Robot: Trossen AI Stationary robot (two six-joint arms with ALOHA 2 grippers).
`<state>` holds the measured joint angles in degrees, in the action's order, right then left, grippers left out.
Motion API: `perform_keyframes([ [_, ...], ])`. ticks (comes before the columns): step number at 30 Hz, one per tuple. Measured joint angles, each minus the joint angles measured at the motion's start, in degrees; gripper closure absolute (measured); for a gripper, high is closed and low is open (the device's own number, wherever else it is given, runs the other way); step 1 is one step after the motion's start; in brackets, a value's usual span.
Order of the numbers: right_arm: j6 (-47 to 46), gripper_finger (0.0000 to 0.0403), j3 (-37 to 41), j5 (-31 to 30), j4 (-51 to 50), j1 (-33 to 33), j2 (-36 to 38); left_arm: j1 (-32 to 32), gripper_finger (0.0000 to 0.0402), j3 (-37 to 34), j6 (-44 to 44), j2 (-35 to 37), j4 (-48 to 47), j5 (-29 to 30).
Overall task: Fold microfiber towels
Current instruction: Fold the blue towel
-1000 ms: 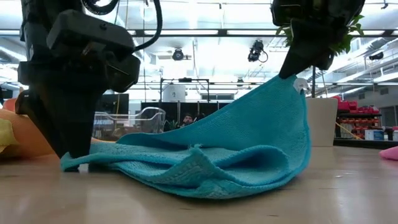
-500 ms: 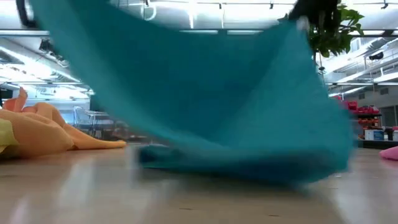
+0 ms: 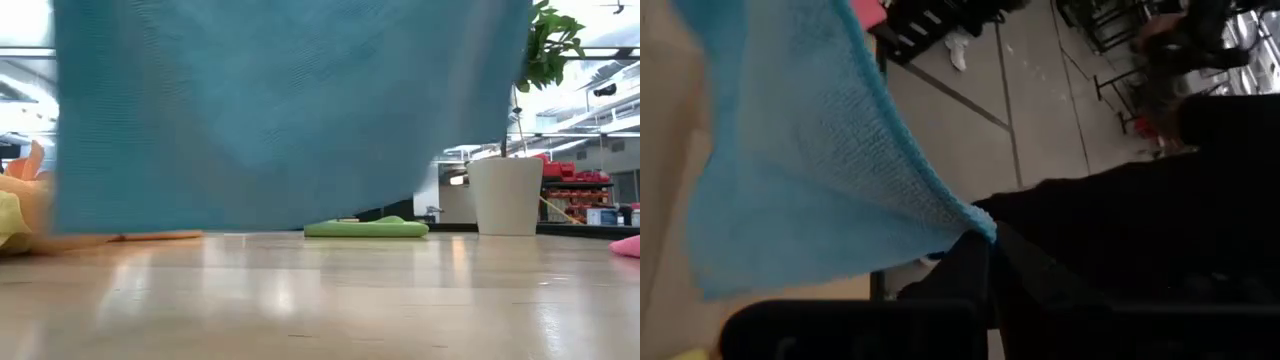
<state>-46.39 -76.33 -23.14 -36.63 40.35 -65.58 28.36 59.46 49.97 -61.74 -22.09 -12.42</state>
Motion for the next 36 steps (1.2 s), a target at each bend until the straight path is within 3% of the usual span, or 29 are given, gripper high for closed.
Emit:
perform_keyframes([
  [6, 2.89, 0.0402, -7.88, -13.45, -2.09, 3.36, -2.83, -0.11, 0.0393, -0.09, -5.98, -0.29, 9.60, -11.71],
  [10, -0.69, 0.0402, -9.66, -14.58, -13.79, -5.15, -1.38, -4.44, 0.0387, 0.00, -8.16, 1.01, 10.90, -13.63],
  [14, -0.98, 0.0402, -5.25, -4.78, -24.15, -21.85, -0.09, -13.33, 0.0395, 0.00, -9.59, -0.54, 1.68, -13.21],
  [16, 3.45, 0.0402, -0.47, 2.79, -23.16, -31.68, 0.19, -18.62, 0.0391, -0.09, -10.86, -2.64, -4.97, -13.26],
  [20, 14.52, 0.0402, 12.53, 20.36, -9.67, -48.90, -1.02, -27.20, 0.0391, -4.56, -10.73, -7.77, -7.08, -14.03],
  [24, 22.86, 0.0402, 23.93, 34.57, 10.32, -59.56, -6.39, -32.41, 0.0395, -12.26, -7.44, -13.27, -2.40, -16.46],
  [27, 26.16, 0.0395, 26.26, 37.01, 16.41, -64.44, -11.78, -35.45, 0.0390, -17.08, -6.00, -16.29, 1.83, -18.25],
  [36, 31.07, 0.0319, 18.62, 35.87, 14.20, -71.69, -22.59, -39.82, 0.0389, -20.70, -8.34, -17.67, 5.11, -21.76],
])
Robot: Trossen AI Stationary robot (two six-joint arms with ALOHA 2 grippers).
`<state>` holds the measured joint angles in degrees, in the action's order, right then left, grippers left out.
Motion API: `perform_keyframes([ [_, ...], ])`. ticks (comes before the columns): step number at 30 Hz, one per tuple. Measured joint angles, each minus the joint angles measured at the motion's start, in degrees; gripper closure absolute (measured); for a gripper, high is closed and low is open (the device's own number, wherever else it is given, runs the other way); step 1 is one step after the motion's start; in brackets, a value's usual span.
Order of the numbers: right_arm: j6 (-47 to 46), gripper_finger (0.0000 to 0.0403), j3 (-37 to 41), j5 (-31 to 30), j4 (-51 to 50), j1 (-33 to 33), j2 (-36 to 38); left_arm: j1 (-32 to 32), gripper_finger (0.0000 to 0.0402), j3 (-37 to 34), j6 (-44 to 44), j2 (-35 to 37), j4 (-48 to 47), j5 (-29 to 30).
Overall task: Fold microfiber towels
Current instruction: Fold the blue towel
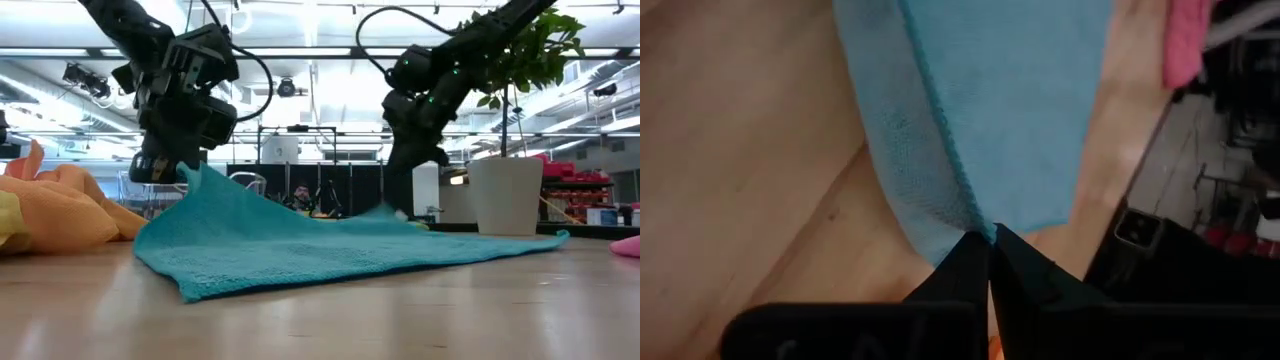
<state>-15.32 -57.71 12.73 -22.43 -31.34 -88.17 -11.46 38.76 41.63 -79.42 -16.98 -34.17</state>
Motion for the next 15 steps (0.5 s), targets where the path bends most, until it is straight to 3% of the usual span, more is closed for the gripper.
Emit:
perform_keyframes([
  [4, -4.71, 0.0262, -4.42, -5.58, -7.23, 0.85, 2.04, 0.12, 0.0394, 0.50, -4.70, 0.02, 0.33, -2.21],
  [6, -9.60, 0.0239, -4.73, -5.67, -10.03, 4.29, 4.55, 0.26, 0.0396, 0.57, -6.99, 0.03, 0.36, -3.34],
  [8, -16.65, 0.0228, -3.69, -7.20, -10.32, 12.15, 7.13, 0.64, 0.0392, 0.57, -9.54, 0.04, 0.40, -3.63],
  [11, -31.29, 0.0235, -0.64, -18.05, -7.12, 28.91, 7.19, 1.69, 0.0385, 0.57, -13.42, 0.04, 0.44, -3.69],
  [15, -51.83, 0.0301, 1.85, -31.44, 7.14, 47.10, 0.34, 2.93, 0.0395, 0.57, -16.85, 0.04, 0.75, -3.67],
])
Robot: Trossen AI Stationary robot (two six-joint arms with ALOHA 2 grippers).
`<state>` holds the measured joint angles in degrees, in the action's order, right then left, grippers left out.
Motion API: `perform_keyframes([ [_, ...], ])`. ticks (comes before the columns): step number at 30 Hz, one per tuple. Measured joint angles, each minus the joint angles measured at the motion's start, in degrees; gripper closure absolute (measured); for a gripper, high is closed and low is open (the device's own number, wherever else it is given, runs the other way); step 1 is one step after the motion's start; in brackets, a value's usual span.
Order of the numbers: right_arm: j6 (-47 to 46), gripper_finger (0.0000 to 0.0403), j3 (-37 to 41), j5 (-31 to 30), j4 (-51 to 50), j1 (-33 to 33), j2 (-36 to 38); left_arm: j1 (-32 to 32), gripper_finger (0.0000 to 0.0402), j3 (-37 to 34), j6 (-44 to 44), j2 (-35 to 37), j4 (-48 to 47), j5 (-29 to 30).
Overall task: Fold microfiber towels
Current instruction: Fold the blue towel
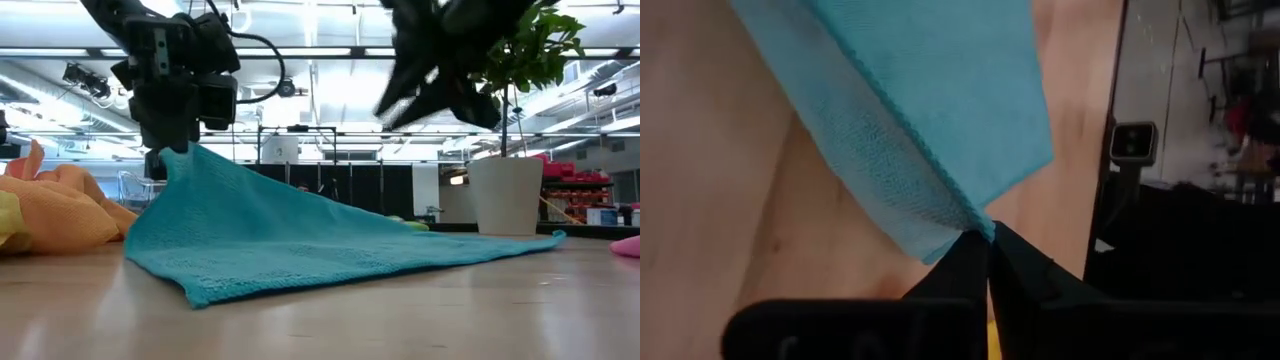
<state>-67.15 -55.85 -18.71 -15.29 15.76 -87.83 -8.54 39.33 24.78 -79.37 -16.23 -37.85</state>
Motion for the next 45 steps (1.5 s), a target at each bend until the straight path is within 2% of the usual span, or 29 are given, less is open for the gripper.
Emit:
perform_keyframes([
  [2, -5.70, 0.0357, -1.27, -5.00, 5.00, 6.22, -5.34, 0.44, 0.0395, 0.00, -0.51, 0.00, 0.05, 0.02],
  [4, -7.99, 0.0390, -4.64, -8.83, 6.40, 10.25, -11.28, 0.71, 0.0389, 0.00, -1.42, 0.00, 0.03, 0.07],
  [6, -9.52, 0.0394, -9.35, -9.86, 6.11, 12.05, -16.94, 0.81, 0.0385, 0.00, -1.92, 0.00, -0.03, 0.07],
  [11, -7.56, 0.0399, -22.33, -7.67, 2.62, 12.62, -30.87, 0.73, 0.0395, 0.00, -1.57, -0.13, -0.26, 0.07],
  [14, -7.20, 0.0400, -28.65, -5.47, -3.05, 12.21, -36.12, 0.72, 0.0390, 0.00, -0.43, -0.14, -0.30, 0.11],
  [17, -6.91, 0.0400, -30.40, -3.44, -4.68, 12.11, -39.39, 0.75, 0.0384, 0.00, 1.02, -0.15, -0.29, 0.15],
  [22, -4.81, 0.0401, -29.21, 0.44, -6.05, 13.40, -39.02, 2.41, 0.0395, 0.00, 10.00, -0.15, -0.23, 0.42],
  [27, -2.12, 0.0402, -28.63, 4.21, -17.42, 18.63, -35.34, 12.07, 0.0387, 0.00, 21.16, -0.18, 2.29, 2.61],
  [32, 1.06, 0.0402, -28.44, 7.06, -26.95, 22.94, -31.43, 23.51, 0.0395, 0.01, 34.78, -0.59, 10.61, 13.46],
  [39, 6.59, 0.0402, -28.46, 5.90, -29.07, 26.23, -25.60, 34.08, 0.0382, 0.11, 49.29, -0.59, 22.50, 29.78],
  [43, 8.82, 0.0402, -28.52, 5.58, -27.94, 27.90, -24.53, 37.33, 0.0394, 0.09, 49.99, -0.98, 19.23, 35.72],
  [45, 10.04, 0.0402, -28.28, 5.69, -24.76, 28.75, -24.74, 38.19, 0.0395, 0.09, 51.07, -1.06, 16.10, 36.81],
])
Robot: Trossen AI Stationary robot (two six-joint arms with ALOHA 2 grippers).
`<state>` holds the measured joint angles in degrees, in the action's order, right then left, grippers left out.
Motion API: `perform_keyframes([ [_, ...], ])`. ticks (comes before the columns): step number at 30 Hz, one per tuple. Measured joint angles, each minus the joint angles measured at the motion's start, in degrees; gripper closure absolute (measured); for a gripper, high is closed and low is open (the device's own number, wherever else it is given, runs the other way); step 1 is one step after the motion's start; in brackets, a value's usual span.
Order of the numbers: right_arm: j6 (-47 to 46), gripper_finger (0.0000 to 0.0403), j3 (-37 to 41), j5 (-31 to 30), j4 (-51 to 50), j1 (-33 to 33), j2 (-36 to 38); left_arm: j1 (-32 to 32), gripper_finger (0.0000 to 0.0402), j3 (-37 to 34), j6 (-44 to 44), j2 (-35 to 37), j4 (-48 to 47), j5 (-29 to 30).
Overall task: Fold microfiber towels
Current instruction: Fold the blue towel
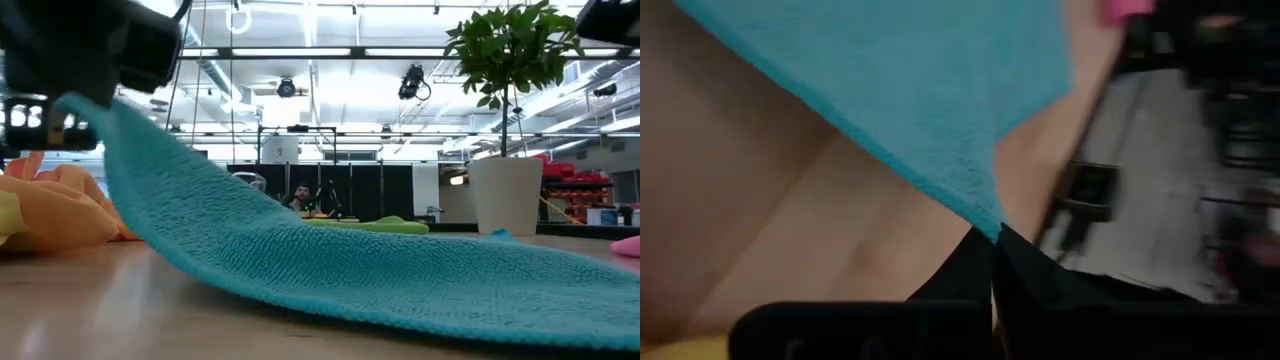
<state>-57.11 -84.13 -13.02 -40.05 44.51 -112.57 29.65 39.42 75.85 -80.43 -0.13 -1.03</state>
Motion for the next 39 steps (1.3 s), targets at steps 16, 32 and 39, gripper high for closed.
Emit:
perform_keyframes([
  [16, 5.39, 0.0329, 10.71, -6.79, 25.61, 2.18, -1.17, 1.60, 0.0270, -0.04, -26.22, -2.71, -3.54, -7.76],
  [32, 13.34, 0.0230, 10.66, -8.37, 27.96, 4.45, -2.86, 8.34, 0.0216, -0.09, -70.94, 0.19, -7.83, 0.44],
  [39, 13.43, 0.0233, 10.66, -8.58, 29.08, 3.15, -7.58, 9.10, 0.0229, -0.06, -73.65, -1.36, -2.55, 5.52],
])
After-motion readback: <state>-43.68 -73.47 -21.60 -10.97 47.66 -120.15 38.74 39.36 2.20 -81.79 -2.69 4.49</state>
